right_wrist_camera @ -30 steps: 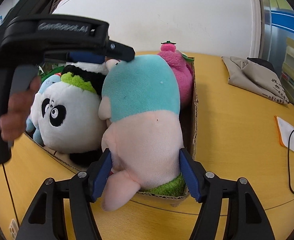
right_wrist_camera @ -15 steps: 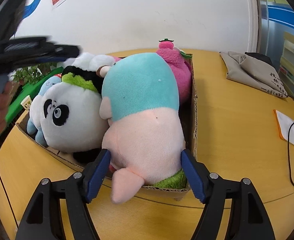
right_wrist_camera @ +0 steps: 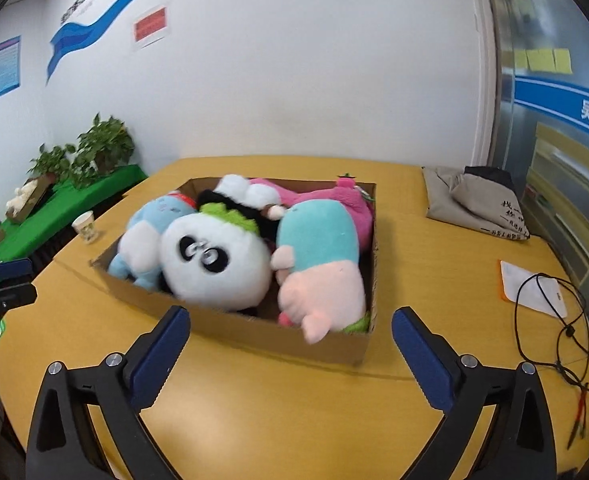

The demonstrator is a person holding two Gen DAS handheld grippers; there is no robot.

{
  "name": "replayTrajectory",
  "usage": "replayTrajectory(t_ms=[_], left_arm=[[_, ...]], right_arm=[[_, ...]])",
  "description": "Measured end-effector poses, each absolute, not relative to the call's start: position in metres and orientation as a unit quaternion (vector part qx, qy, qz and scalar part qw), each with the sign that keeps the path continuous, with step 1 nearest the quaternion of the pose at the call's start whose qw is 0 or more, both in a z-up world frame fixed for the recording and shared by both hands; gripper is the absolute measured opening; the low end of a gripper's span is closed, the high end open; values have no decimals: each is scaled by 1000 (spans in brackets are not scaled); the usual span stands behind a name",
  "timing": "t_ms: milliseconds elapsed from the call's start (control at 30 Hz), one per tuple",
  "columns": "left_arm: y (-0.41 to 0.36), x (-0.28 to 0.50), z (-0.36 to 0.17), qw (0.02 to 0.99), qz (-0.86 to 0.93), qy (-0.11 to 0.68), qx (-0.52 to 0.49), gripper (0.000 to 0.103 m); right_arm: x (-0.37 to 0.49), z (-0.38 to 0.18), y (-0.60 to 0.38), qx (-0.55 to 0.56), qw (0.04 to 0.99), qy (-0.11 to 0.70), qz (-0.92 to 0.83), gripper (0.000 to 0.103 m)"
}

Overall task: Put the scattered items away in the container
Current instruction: 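Move both grippers down to the clear phone case on the table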

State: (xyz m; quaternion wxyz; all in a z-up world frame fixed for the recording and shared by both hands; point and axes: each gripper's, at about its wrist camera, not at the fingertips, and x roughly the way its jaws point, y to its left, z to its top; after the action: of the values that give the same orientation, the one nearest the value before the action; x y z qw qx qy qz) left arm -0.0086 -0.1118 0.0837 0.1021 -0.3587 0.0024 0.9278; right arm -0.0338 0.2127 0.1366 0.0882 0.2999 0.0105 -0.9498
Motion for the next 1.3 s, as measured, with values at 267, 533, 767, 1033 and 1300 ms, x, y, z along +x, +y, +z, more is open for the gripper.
replayTrajectory(t_ms=[267,533,767,1033,1300], left_arm=[[-134,57,26,110,903,-23,-414,79],[-122,72,-13,136,880,-33,-454,79],[-108,75,-36,191,860,3,-474,79],[-88,72,-63,307,804,136,-491,79],[-76,72,-64,398,753,189,-489,79]], right_arm=[[56,110,180,327,115,44,-937,103],[118,25,124,419,165,47,-891,102],[130,3,103,432,204,52,-877,102],[132,-8,78,399,327,184,-837,102],[107,-35,70,427,381,229,-788,96]])
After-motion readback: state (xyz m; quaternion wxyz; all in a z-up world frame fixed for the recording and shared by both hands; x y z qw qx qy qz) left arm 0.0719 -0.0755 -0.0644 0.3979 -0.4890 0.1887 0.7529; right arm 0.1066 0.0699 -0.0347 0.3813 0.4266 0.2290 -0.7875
